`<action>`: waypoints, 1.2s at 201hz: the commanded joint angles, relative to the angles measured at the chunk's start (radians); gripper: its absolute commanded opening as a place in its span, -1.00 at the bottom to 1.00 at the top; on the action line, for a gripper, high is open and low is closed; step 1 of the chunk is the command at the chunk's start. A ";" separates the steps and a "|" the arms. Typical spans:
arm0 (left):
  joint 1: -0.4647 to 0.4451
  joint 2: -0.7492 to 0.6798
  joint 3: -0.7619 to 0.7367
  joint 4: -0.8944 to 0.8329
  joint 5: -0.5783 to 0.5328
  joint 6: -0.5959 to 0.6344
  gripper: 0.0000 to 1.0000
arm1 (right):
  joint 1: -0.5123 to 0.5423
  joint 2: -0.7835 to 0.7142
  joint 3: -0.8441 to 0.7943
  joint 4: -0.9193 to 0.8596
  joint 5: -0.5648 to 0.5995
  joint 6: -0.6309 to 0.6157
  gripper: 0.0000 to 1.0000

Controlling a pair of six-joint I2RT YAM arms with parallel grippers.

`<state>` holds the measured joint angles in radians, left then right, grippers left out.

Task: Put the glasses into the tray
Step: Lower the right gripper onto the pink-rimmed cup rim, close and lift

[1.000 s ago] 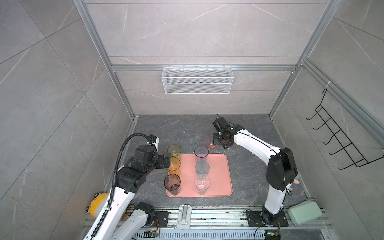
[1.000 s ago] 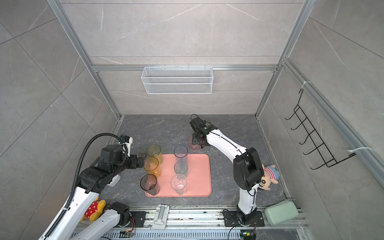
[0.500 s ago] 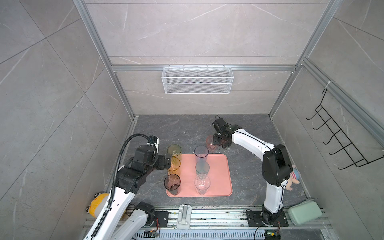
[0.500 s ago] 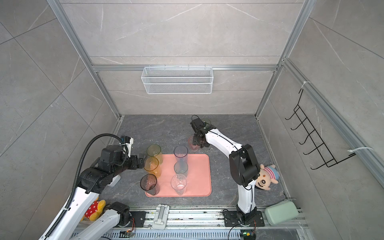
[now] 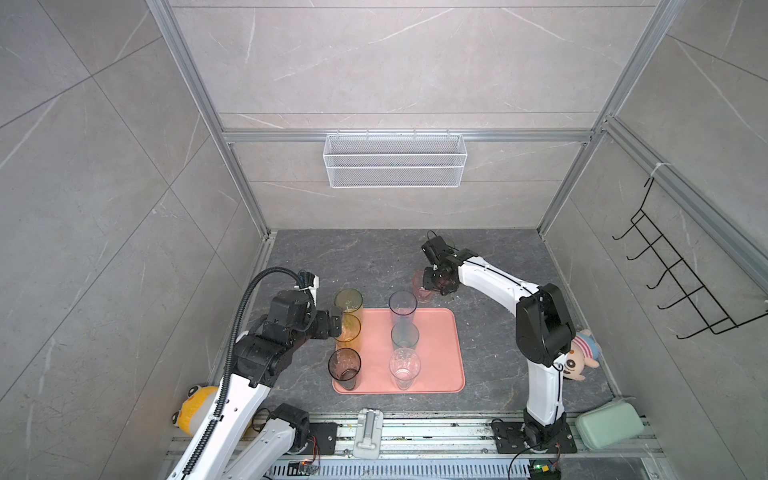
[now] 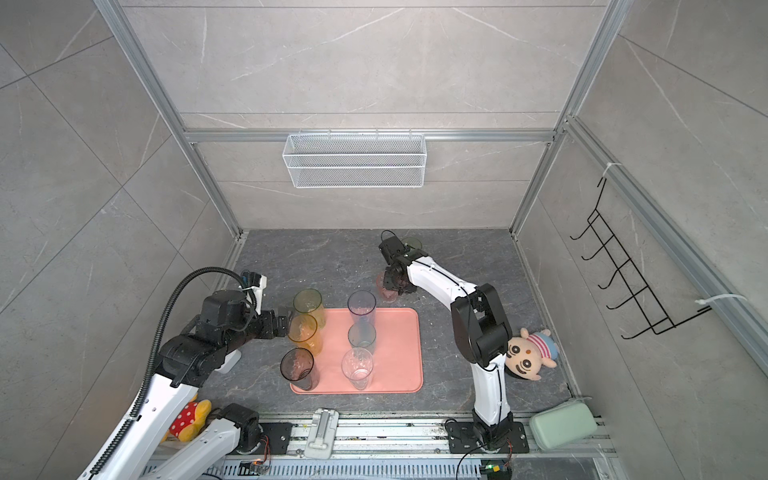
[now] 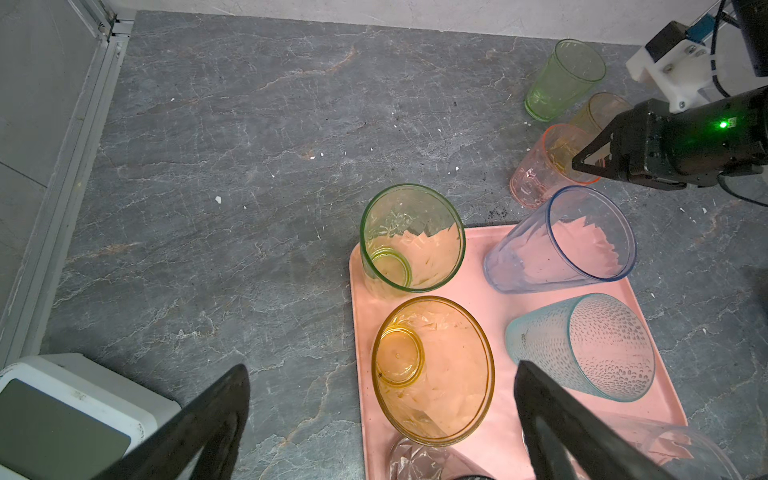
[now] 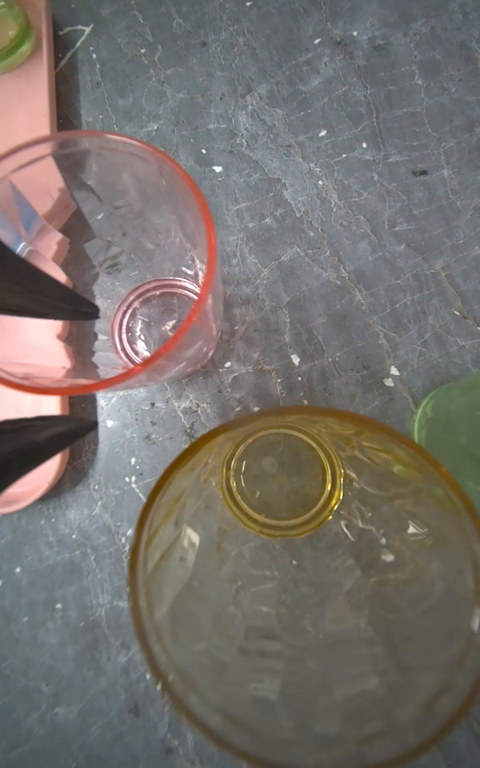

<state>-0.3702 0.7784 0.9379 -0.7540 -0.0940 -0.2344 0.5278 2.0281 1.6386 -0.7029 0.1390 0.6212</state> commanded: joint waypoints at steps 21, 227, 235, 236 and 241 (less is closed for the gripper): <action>0.005 -0.002 0.006 0.025 0.000 0.016 0.98 | -0.003 0.033 0.036 -0.004 -0.025 0.010 -0.40; 0.005 -0.012 0.009 0.015 -0.019 0.018 0.97 | 0.001 -0.112 0.033 -0.104 0.051 -0.030 -1.00; 0.005 -0.012 0.009 0.015 -0.020 0.017 0.98 | 0.001 -0.127 0.029 -0.108 0.058 -0.032 -1.00; 0.005 -0.012 0.009 0.015 -0.021 0.017 0.98 | 0.001 -0.129 0.028 -0.109 0.059 -0.032 -1.00; 0.005 -0.011 0.010 0.015 -0.021 0.017 0.98 | 0.003 -0.141 0.024 -0.110 0.062 -0.033 -1.00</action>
<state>-0.3702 0.7780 0.9379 -0.7547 -0.1024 -0.2344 0.5270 1.9705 1.6772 -0.7742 0.1608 0.6090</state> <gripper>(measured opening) 0.987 0.074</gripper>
